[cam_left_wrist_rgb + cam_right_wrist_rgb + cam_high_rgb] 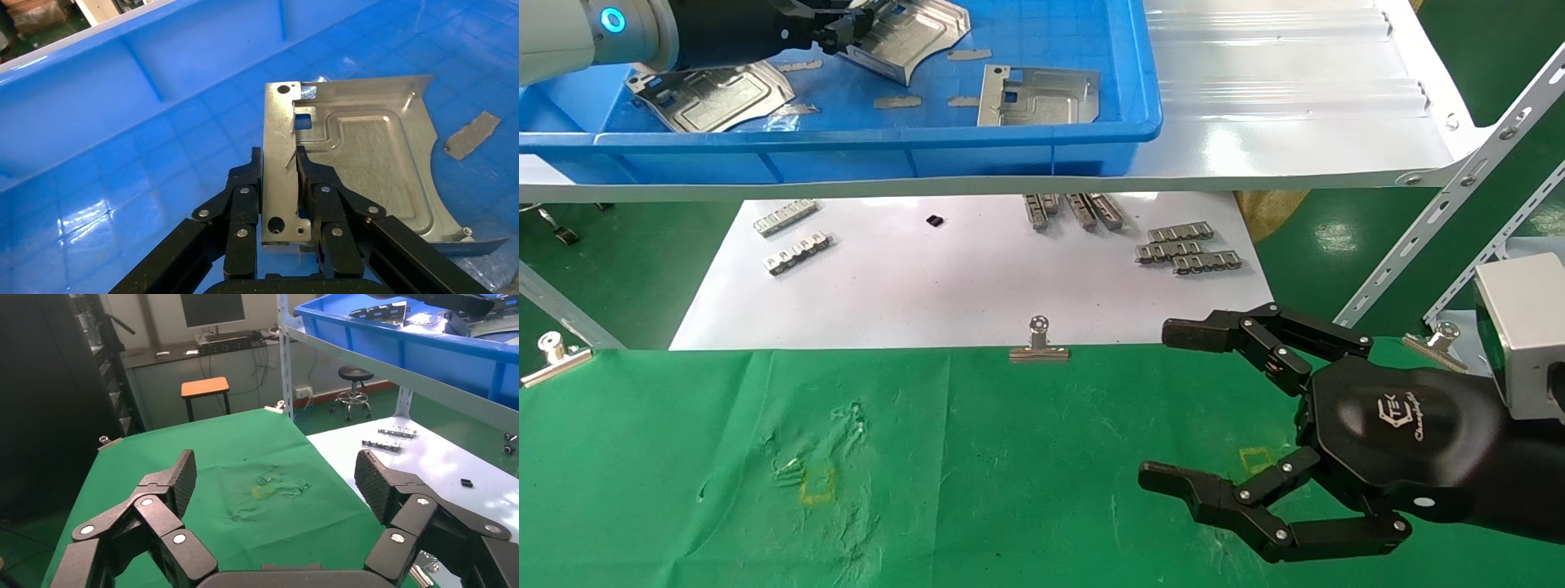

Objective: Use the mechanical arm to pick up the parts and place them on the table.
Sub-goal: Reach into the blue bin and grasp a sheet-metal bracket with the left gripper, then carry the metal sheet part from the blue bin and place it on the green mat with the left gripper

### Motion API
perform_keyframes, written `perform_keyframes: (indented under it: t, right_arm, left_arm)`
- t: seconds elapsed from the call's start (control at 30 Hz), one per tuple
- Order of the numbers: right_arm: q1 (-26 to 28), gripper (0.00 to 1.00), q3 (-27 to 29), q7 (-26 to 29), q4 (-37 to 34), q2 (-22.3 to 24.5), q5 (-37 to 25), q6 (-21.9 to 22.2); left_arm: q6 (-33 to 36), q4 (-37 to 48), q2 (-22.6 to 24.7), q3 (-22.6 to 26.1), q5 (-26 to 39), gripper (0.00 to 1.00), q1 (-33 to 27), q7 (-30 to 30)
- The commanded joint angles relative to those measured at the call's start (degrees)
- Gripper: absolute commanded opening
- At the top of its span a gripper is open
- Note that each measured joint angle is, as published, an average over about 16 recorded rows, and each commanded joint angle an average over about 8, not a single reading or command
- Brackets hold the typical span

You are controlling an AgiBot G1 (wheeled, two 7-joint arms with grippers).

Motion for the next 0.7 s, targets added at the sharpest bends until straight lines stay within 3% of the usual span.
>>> perform_keyframes:
  t: [0.03, 0.3, 0.7]
  right_arm:
    - [0.0, 1.0, 0.0, 0.0, 0.0, 0.0, 0.0, 0.0]
    - [0.0, 1.0, 0.0, 0.0, 0.0, 0.0, 0.0, 0.0]
    - [0.0, 1.0, 0.0, 0.0, 0.0, 0.0, 0.0, 0.0]
  left_arm:
    - [0.01, -0.13, -0.34, -0.18, -0.26, 0.0, 0.08, 0.03]
    - [7.83, -2.06, -3.01, -1.55, -2.3, 0.0, -0.38, 2.15]
    - [30.75, -4.61, -8.62, -4.07, -6.57, 0.0, -1.55, 8.15]
